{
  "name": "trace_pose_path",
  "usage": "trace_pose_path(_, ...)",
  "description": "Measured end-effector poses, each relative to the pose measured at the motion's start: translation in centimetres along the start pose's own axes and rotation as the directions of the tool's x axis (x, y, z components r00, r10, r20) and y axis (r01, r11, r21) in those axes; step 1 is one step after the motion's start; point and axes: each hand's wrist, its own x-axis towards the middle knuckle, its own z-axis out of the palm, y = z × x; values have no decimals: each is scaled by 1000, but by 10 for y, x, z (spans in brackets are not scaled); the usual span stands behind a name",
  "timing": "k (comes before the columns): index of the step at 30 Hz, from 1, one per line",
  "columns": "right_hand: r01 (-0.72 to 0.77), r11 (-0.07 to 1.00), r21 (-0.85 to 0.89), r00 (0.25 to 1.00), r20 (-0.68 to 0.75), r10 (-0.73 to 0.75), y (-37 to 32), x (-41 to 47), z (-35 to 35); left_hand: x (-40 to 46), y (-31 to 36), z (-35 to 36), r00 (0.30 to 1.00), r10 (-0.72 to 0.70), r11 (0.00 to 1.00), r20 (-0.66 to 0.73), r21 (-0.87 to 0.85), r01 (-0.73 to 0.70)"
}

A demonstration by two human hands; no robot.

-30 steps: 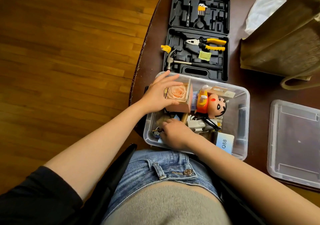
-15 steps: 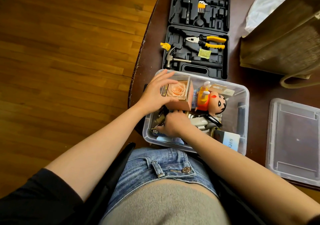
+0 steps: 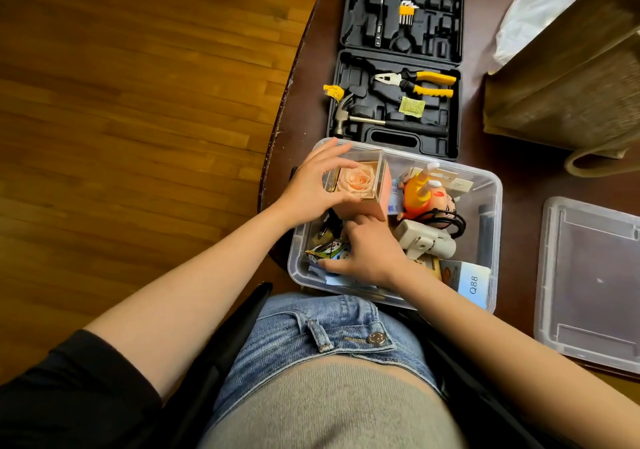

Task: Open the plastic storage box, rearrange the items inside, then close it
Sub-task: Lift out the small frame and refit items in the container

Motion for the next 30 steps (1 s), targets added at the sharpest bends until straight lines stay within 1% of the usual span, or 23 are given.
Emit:
trace_pose_path(3,-2,1000,15,999,-33,2,-5,-3,-3,0,0,-1,1000,4,1000,0,2,-4)
trace_pose_path(6,-19,990,142,997,-67,29,-15,-6,-7,0,0,0,1000,15,1000,-9,22,-15)
trace_pose_path(8,-24,989,149,998,-57,33,-19,-6,-7,-1,0,1,1000,20,999,-16,38,-19)
trace_pose_path(10,-69,982,178,997,47,62,-19,-7,-5,-1,0,1,1000,16,999,-16,43,-16)
trace_pose_path(12,-151,939,309,970,228,81,-15,-7,-3,-1,0,1,1000,17,999,-17,40,-17)
trace_pose_path(13,-179,917,356,953,295,72,-13,-7,-3,-1,0,2,1000,20,999,-19,37,-19)
trace_pose_path(15,-179,902,393,937,348,34,-11,-7,-6,-2,-1,2,999,28,999,-17,44,-27)
trace_pose_path(17,-182,875,448,938,347,18,-8,-4,-9,-3,-2,2,999,42,992,4,117,-43)
trace_pose_path(18,-202,855,477,941,338,34,-6,-3,-10,-3,-3,3,998,48,978,30,201,-53)
trace_pose_path(20,-233,828,511,944,322,68,-1,-3,-11,-3,-3,4,993,29,902,111,426,-74)
trace_pose_path(21,-237,824,514,945,318,73,1,-4,-9,-3,-3,5,989,12,852,147,517,-87)
trace_pose_path(22,-237,823,517,946,316,74,3,-6,-7,-2,-2,7,986,0,814,169,573,-98)
trace_pose_path(27,-248,782,572,960,254,118,9,-10,-3,12,7,6,976,-70,720,205,687,-92)
trace_pose_path(28,-247,783,571,962,240,128,11,-11,-3,15,8,3,973,-85,714,215,694,-91)
trace_pose_path(30,-256,779,572,964,210,163,15,-13,-3,18,9,-1,967,-94,732,238,675,-95)
